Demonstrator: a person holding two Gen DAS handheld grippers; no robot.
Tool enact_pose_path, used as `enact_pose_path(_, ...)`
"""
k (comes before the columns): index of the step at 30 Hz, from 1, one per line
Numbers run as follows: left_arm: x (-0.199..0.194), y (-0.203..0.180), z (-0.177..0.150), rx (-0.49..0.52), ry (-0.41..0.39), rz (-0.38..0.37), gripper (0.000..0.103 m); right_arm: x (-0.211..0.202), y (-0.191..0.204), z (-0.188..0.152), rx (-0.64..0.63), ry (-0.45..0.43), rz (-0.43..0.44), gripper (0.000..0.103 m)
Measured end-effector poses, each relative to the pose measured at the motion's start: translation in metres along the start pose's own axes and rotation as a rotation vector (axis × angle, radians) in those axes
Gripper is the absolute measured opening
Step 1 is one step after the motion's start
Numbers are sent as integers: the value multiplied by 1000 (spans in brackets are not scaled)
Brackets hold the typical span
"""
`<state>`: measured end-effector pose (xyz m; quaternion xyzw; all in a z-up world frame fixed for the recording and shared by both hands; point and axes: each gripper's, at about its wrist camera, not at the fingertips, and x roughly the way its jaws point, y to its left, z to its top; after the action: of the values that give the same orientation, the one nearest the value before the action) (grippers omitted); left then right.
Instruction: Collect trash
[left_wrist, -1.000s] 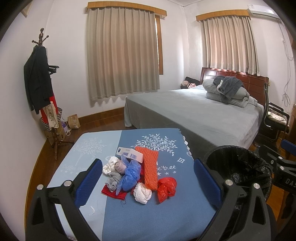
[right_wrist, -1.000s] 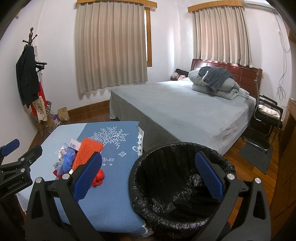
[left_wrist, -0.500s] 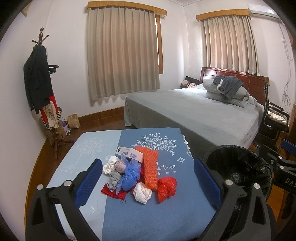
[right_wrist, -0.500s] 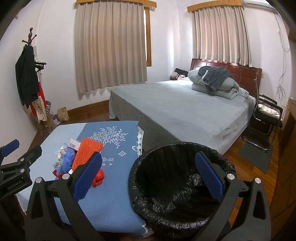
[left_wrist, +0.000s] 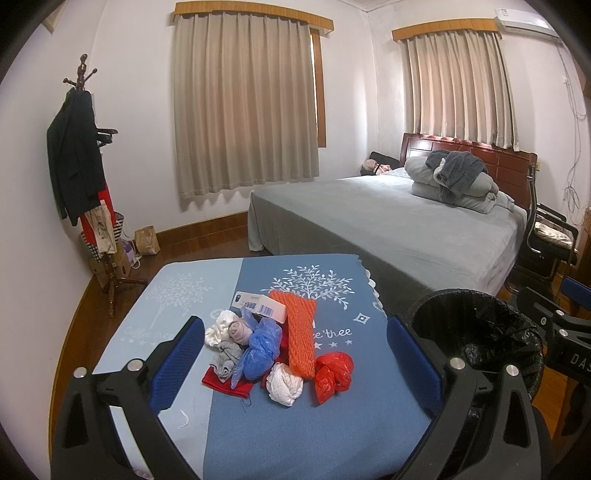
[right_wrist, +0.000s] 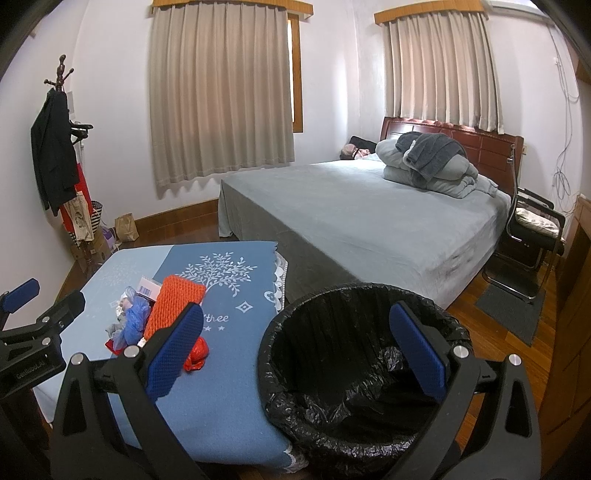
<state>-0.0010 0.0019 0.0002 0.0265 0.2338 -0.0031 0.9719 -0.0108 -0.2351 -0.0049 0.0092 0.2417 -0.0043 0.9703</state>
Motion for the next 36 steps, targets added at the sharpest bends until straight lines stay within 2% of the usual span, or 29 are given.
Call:
enact_pose_path(18, 1, 2, -2, -6, 5, 1, 97, 7, 4, -3, -4, 3, 10, 98)
enact_pose_path(24, 11, 12, -11, -14, 6, 14, 97, 26, 16, -8, -8, 1, 32, 98)
enact_pose_path(29, 30, 35, -23, -29, 11, 57, 97, 53, 32, -14, -21, 26, 64, 98)
enact_pose_path(36, 57, 68, -47, -57, 51, 102, 97, 104, 67, -35, -44, 115, 128, 98)
